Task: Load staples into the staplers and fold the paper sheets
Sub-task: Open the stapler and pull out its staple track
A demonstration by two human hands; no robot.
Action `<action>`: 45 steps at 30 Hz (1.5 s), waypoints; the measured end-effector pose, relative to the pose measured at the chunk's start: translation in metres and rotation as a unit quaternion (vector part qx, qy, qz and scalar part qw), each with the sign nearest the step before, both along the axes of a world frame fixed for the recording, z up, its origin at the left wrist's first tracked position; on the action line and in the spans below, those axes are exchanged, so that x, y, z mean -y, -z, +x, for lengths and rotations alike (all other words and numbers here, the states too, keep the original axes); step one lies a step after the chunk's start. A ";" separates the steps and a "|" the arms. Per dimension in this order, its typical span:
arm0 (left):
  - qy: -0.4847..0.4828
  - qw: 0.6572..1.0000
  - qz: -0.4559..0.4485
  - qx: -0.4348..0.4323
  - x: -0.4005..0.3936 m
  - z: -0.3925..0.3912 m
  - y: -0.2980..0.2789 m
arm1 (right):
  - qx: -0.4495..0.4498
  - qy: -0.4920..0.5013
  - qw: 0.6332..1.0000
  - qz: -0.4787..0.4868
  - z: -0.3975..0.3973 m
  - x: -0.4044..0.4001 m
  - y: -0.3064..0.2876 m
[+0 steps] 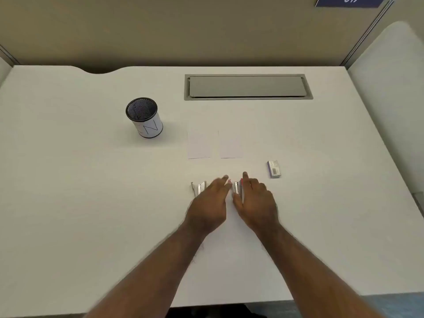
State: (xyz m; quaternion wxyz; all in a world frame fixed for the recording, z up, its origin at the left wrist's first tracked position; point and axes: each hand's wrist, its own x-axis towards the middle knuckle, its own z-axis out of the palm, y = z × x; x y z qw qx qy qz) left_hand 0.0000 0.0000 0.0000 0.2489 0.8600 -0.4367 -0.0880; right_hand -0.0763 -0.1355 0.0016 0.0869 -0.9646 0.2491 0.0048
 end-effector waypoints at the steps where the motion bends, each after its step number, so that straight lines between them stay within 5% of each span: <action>1: -0.009 1.000 -0.014 -0.020 0.003 0.000 0.001 | 0.006 0.019 1.000 0.022 0.002 0.000 -0.002; 5: -0.130 0.980 -0.036 -0.144 0.016 -0.001 -0.002 | 0.010 0.077 0.992 0.103 0.008 -0.003 -0.003; 12: -0.267 0.888 -0.028 -0.374 0.036 0.000 -0.005 | -0.021 0.132 0.975 0.176 0.018 -0.008 -0.004; 24: -0.264 0.774 -0.130 -0.561 0.043 0.001 -0.009 | 0.052 0.133 0.953 0.267 0.009 -0.007 -0.006; 27: -0.252 0.763 -0.158 -0.574 0.039 0.004 -0.010 | 0.064 0.104 0.937 0.328 0.004 -0.002 -0.007; 33: -0.195 0.773 -0.147 -0.585 0.034 0.009 -0.015 | 0.059 0.125 0.833 0.536 0.003 0.026 -0.022; 45: -0.111 0.797 -0.136 -0.578 0.023 0.007 -0.023 | 0.073 0.099 0.816 0.565 -0.001 0.035 -0.042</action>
